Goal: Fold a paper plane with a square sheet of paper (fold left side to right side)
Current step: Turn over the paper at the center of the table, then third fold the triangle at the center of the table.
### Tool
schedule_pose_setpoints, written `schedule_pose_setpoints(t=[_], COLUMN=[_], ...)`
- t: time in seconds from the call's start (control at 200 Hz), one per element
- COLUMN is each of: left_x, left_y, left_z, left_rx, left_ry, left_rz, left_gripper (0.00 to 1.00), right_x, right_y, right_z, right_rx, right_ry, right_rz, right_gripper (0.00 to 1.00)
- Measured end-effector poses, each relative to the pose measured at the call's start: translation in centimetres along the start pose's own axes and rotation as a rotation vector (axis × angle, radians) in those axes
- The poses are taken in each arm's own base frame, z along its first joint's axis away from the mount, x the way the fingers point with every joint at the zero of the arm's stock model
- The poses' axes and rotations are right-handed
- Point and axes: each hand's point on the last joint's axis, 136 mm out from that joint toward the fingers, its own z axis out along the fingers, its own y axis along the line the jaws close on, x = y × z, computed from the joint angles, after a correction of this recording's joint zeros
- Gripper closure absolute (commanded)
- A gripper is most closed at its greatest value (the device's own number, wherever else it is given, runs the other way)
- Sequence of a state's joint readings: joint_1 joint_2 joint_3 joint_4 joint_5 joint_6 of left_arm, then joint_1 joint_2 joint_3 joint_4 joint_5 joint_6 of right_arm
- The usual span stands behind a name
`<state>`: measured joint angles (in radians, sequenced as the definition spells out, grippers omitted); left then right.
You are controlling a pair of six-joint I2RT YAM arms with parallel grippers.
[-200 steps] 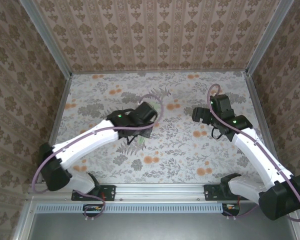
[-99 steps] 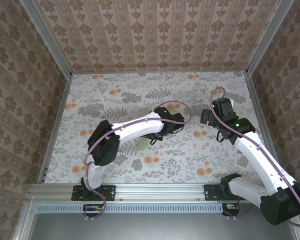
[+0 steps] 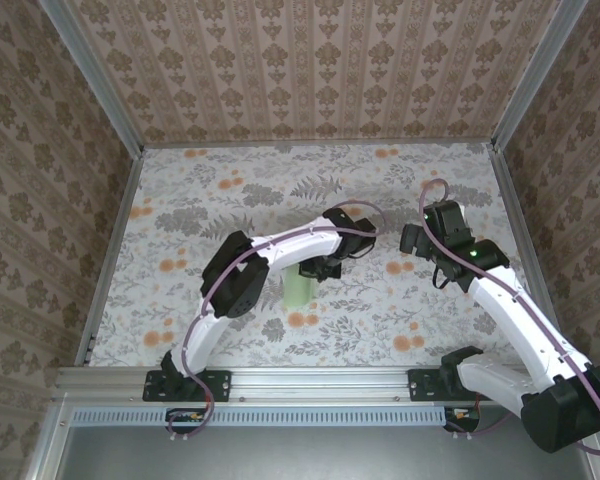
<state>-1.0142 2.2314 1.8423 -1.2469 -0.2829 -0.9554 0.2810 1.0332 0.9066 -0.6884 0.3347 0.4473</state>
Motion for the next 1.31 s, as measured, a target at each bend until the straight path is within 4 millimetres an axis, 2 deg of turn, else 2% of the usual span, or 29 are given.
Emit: schedule_pose_setpoints(t=[0.105, 0.31, 0.405, 0.48, 0.52, 0.645, 0.77, 0.87, 0.96, 1.08, 1.2, 1.305], left_x=[-0.6, -1.5, -1.4, -1.0, -0.9, -1.7, -3.8, -4.8, -5.0, -4.2, -2.9, -2.0], left_y=[-1.5, -4.6, -5.2, -5.1, -4.9, -3.3, -0.4, 2.0, 3.9, 5.8, 6.4, 6.2], left_z=[0.3, 0.7, 1.0, 0.7, 0.1, -3.2, -7.4, -8.7, -8.0, -5.4, -2.9, -2.0], left_rx=[0.104, 0.309, 0.38, 0.445, 0.489, 0.642, 0.795, 0.872, 0.913, 0.939, 0.964, 0.988], left_ry=[0.036, 0.076, 0.084, 0.083, 0.077, 0.004, -0.127, -0.199, -0.222, -0.195, -0.149, -0.119], left_rz=[-0.008, 0.011, 0.031, 0.039, 0.039, 0.023, -0.015, -0.044, -0.081, -0.129, -0.158, -0.164], left_gripper=[0.73, 0.61, 0.53, 0.42, 0.39, 0.38, 0.39, 0.41, 0.42, 0.42, 0.42, 0.42], right_x=[0.2, 0.9, 1.3, 1.8, 2.1, 3.0, 4.0, 4.9, 6.5, 8.2, 8.1, 7.5], right_y=[0.3, 1.4, 1.9, 2.7, 3.1, 5.1, 7.9, 10.7, 13.4, 16.7, 20.0, 21.7], right_z=[0.1, 0.6, 0.8, 1.0, 1.1, 1.6, 2.4, 3.6, 4.7, 6.3, 8.2, 9.9], right_rx=[-0.015, -0.062, -0.092, -0.132, -0.15, -0.249, -0.381, -0.465, -0.516, -0.551, -0.584, -0.595], right_ry=[0.011, 0.057, 0.079, 0.108, 0.124, 0.172, 0.229, 0.284, 0.347, 0.421, 0.437, 0.44], right_rz=[-0.004, -0.019, -0.032, -0.04, -0.042, -0.038, -0.013, 0.007, 0.0, -0.029, -0.034, -0.028], right_gripper=[0.0, 0.0, 0.0, 0.0, 0.01, 0.16, 0.34, 0.45, 0.52, 0.61, 0.67, 0.69])
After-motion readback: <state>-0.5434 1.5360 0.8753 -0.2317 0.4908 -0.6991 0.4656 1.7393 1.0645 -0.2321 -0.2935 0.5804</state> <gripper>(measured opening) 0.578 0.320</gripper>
